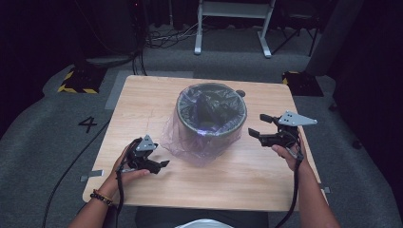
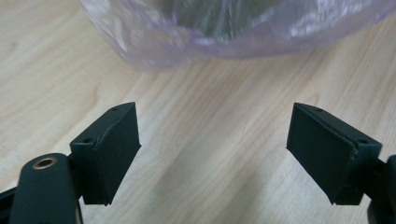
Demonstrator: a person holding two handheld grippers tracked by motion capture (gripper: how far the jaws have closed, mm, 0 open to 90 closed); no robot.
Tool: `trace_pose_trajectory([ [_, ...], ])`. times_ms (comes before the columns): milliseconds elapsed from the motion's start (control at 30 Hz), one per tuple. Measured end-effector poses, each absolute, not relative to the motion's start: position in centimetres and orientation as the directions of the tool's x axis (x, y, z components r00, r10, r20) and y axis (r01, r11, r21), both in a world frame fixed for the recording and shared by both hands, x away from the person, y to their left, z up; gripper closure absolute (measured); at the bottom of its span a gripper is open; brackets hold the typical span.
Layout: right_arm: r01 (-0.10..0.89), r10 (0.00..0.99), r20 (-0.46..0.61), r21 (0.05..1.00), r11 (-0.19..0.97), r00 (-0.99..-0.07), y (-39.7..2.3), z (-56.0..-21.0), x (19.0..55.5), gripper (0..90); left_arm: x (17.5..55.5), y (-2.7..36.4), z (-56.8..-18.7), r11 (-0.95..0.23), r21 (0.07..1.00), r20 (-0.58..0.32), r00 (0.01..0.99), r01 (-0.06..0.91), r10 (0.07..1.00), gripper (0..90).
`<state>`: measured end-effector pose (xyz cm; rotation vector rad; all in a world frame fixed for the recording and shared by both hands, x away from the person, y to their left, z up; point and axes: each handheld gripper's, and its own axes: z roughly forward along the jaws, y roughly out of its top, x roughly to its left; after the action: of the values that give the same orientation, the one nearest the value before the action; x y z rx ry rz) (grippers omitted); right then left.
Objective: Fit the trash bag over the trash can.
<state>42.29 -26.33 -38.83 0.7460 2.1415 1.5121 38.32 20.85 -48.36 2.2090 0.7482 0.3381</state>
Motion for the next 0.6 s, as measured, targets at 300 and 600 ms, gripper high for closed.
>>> trace_pose_trajectory([
  [300,0.147,0.633,-0.079,0.944,0.296,-0.770,-25.7,-36.7,41.9,27.3,38.5,20.6,-49.5,-0.550,0.721,-0.013,0.801,0.422,0.598,17.0],
  [600,0.136,0.628,-0.090,0.943,0.302,-0.773,-24.3,-35.2,41.7,25.1,38.6,20.2,-50.3,-0.566,0.709,-0.011,0.809,0.421,0.587,15.7],
])
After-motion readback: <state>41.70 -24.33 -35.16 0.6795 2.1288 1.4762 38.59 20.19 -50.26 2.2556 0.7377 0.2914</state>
